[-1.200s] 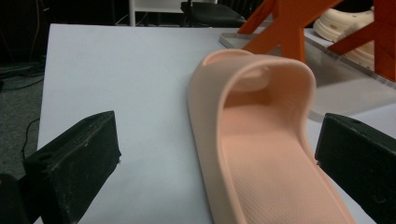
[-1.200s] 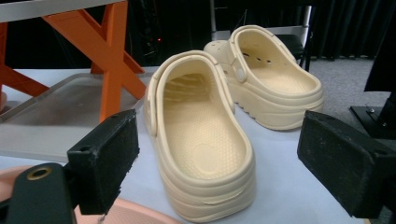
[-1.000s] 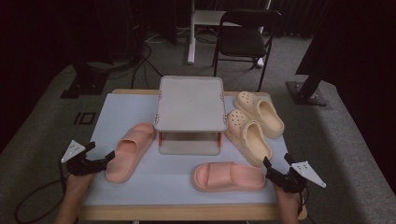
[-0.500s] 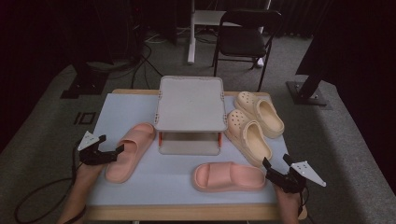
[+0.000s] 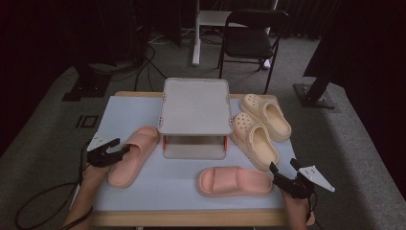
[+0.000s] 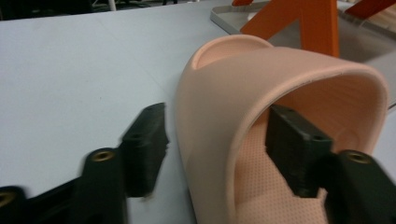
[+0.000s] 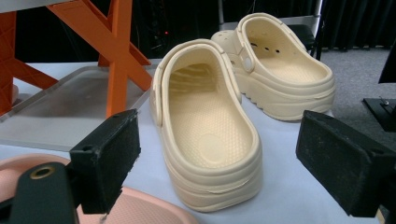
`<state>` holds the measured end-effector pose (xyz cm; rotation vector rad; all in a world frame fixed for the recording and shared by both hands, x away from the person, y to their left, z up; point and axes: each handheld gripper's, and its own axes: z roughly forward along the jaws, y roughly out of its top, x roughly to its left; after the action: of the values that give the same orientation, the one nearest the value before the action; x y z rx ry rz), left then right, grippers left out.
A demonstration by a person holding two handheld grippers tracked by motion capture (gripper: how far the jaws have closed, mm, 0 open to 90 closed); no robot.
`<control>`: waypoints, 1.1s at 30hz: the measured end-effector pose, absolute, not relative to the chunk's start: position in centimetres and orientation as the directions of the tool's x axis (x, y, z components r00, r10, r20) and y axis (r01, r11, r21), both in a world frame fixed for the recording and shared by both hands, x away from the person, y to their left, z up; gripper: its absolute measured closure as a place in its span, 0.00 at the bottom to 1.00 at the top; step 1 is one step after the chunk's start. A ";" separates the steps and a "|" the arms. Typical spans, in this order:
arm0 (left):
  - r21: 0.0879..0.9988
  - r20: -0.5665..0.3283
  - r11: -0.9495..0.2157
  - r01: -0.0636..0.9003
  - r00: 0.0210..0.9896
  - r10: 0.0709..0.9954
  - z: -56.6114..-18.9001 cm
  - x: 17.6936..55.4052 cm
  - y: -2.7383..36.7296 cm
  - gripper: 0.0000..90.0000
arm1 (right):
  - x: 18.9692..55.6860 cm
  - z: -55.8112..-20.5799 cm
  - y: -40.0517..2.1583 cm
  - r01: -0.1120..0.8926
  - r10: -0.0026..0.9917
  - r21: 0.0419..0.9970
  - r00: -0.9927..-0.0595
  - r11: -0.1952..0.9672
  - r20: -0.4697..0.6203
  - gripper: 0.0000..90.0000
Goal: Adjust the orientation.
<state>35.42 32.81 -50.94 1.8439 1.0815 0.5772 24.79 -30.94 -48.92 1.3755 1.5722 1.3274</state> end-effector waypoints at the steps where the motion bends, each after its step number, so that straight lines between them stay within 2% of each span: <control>1: 0.871 -0.044 -0.220 0.439 0.515 0.856 -51.0 35.4 32.8 0.53 | 24.8 -48.9 -30.9 0.299 0.962 0.952 -0.233 -0.066 0.140 0.15; 2: 0.870 -0.036 -0.223 0.439 0.510 0.860 -51.0 35.5 32.6 0.60 | 24.8 -48.9 -31.0 0.302 0.961 0.951 -0.237 -0.067 0.142 0.15; 3: 0.871 -0.043 -0.220 0.439 0.514 0.856 -51.0 35.6 32.6 0.60 | 24.8 -48.9 -31.0 0.302 0.961 0.951 -0.237 -0.067 0.142 0.15; 4: 0.873 -0.040 -0.215 0.439 0.502 0.864 -51.1 35.7 32.4 0.66 | 24.8 -48.9 -31.0 0.302 0.961 0.951 -0.236 -0.066 0.142 0.15; 6: 0.873 -0.033 -0.220 0.436 0.501 0.865 -51.2 35.7 32.2 0.72 | 24.8 -48.9 -31.0 0.301 0.962 0.952 -0.235 -0.064 0.139 0.15; 16: 0.867 0.043 -0.254 0.428 0.445 0.895 -50.7 35.0 31.6 0.89 | 24.8 -48.9 -31.3 0.302 0.961 0.950 -0.233 -0.075 0.149 0.15; 22: 0.868 0.053 -0.232 0.440 0.382 0.923 -50.2 33.7 31.2 0.89 | 24.8 -48.9 -31.0 0.303 0.961 0.951 -0.236 -0.065 0.141 0.15; 33: 0.864 -0.074 -0.071 0.498 0.265 0.961 -50.6 29.6 30.5 0.87 | 24.9 -48.6 -31.0 0.297 0.959 0.953 -0.245 -0.064 0.141 0.15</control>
<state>29.57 30.54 -50.58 1.6992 1.3522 0.6966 24.87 -30.96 -48.62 1.3677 1.5784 1.3374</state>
